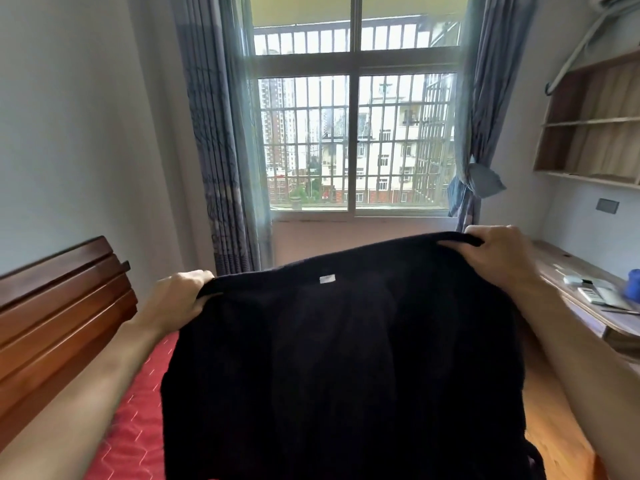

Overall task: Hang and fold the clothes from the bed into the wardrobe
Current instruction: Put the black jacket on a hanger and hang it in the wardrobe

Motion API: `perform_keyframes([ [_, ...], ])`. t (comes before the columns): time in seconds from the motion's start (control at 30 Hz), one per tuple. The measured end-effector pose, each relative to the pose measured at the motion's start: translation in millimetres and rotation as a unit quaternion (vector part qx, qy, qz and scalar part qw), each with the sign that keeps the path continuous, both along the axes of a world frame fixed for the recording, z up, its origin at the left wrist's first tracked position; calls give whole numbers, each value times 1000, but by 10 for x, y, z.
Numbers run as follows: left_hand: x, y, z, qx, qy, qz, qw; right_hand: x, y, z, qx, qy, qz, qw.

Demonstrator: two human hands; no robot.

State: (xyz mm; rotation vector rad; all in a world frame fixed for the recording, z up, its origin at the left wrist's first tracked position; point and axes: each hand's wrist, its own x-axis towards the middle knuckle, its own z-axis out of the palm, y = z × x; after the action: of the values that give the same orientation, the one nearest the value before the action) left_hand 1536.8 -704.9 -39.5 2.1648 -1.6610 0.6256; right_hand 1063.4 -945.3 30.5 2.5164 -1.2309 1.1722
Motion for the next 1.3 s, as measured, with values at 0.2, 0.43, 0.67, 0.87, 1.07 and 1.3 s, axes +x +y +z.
perform_keyframes([
  [0.2, -52, -148, 177, 115, 260, 76, 956, 276, 127, -104, 166, 59, -26, 984],
  [0.43, -450, 115, 502, 196, 534, 77, 818, 444, 272, 89, 341, 5, -39, 939],
  [0.67, -981, 247, 761, 189, 653, -17, 733, 866, 859, 310, 483, -15, 79, 872],
  [0.87, -1592, 479, 962, 119, 637, 18, 761, 1430, 1433, 362, 462, -120, 215, 852],
  [1.07, -2105, 982, 1095, -69, 633, 92, 766, 1565, 2316, 470, 368, -60, 343, 862],
  [1.3, -2527, 1996, 1250, -122, 714, 46, 688, 1278, 3167, 367, 236, 31, 562, 792],
])
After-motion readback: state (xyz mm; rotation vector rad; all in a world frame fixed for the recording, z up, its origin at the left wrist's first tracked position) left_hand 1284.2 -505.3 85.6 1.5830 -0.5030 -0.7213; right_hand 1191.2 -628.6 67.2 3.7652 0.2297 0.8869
